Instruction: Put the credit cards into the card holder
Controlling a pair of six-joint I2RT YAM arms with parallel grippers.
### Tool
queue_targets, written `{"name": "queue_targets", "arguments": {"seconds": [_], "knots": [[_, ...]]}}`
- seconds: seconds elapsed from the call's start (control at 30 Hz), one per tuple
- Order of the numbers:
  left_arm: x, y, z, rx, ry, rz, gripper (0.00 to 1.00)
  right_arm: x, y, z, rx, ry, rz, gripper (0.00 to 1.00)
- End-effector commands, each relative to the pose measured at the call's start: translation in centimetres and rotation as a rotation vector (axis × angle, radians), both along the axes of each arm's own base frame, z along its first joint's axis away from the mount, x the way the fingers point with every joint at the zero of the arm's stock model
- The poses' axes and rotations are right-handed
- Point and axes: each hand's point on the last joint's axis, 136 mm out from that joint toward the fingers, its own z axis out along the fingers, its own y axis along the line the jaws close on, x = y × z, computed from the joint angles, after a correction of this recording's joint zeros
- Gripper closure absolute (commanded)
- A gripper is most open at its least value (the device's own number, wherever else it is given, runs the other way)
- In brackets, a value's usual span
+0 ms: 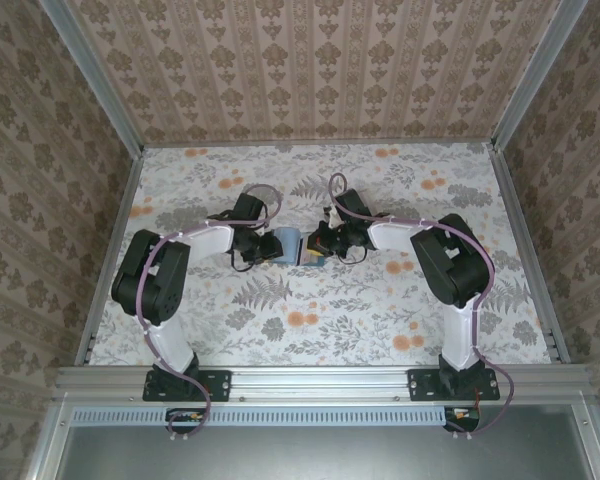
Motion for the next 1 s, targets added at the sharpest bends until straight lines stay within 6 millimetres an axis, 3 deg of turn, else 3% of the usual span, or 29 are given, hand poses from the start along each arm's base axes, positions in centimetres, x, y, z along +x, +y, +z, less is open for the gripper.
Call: {"name": "queue_targets", "arguments": {"seconds": [0.0,0.4,0.57,0.97], "knots": [[-2.3,1.2,-2.5,0.055,0.097,-0.005,0.75,-0.4,0.7,0.0,0.011,0.021,0.052,1.0],[0.3,3.3,2.7,0.084,-0.008,0.042,0.69,-0.6,0.8,1.2,0.009,0.0,0.082,1.0],[1.3,4.6,1.4,0.126,0.015,0.041,0.69,-0.7,0.8,0.6,-0.004,0.007,0.091,1.0],[1.2,3.9,-1.1,0.14,0.051,-0.001,0.71,-0.2,1.8,1.3,0.035,0.0,0.134,1.0]]}}
